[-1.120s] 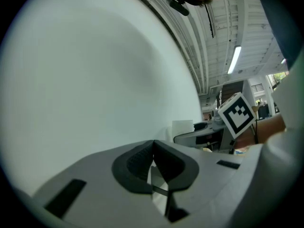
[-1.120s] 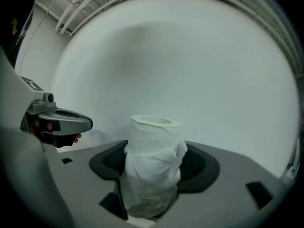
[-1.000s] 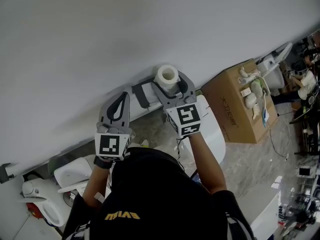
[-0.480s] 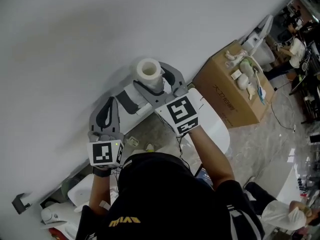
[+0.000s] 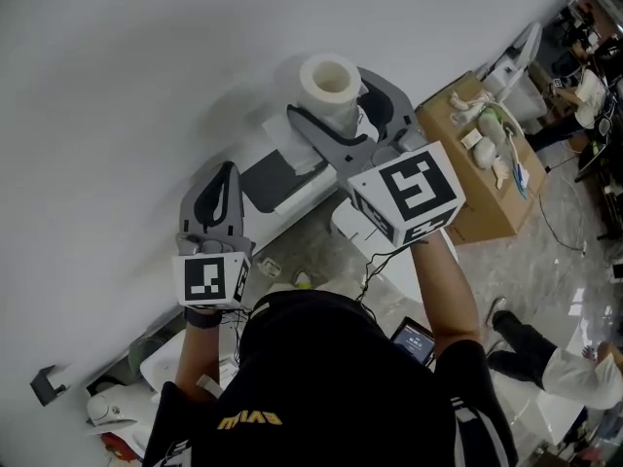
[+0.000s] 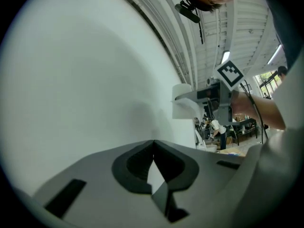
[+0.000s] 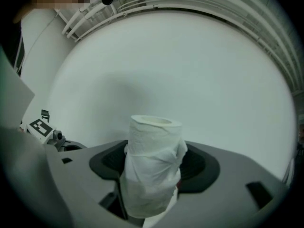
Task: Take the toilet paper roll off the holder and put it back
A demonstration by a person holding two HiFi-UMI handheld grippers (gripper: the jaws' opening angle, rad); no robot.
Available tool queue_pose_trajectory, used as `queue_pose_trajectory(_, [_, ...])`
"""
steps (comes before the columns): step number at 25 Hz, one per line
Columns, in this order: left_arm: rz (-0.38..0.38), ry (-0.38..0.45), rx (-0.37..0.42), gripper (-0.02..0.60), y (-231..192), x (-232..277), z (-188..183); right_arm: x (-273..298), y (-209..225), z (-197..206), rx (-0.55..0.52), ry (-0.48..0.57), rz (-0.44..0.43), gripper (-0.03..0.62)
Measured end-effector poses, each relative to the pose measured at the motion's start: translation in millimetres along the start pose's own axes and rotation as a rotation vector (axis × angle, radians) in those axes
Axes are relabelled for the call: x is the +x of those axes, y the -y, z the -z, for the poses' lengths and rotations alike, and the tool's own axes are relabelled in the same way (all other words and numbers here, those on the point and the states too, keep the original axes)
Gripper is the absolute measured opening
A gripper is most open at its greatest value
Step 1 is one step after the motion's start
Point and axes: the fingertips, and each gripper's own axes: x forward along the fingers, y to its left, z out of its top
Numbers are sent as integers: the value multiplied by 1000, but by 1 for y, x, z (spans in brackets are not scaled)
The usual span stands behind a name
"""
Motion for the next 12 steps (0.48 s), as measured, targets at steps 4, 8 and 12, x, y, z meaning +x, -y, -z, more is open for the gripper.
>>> queue_pose_trajectory(4, [-11, -13, -8, 11, -2, -5, 5, -3, 14, -25, -12, 34, 8, 308])
queue_pose_trajectory(8, [-23, -16, -8, 11, -6, -9, 6, -3, 18, -41, -15, 58, 3, 308])
queue_pose_trajectory(12, [-32, -15, -8, 11, -10, -12, 7, 0, 15, -45, -19, 63, -7, 308])
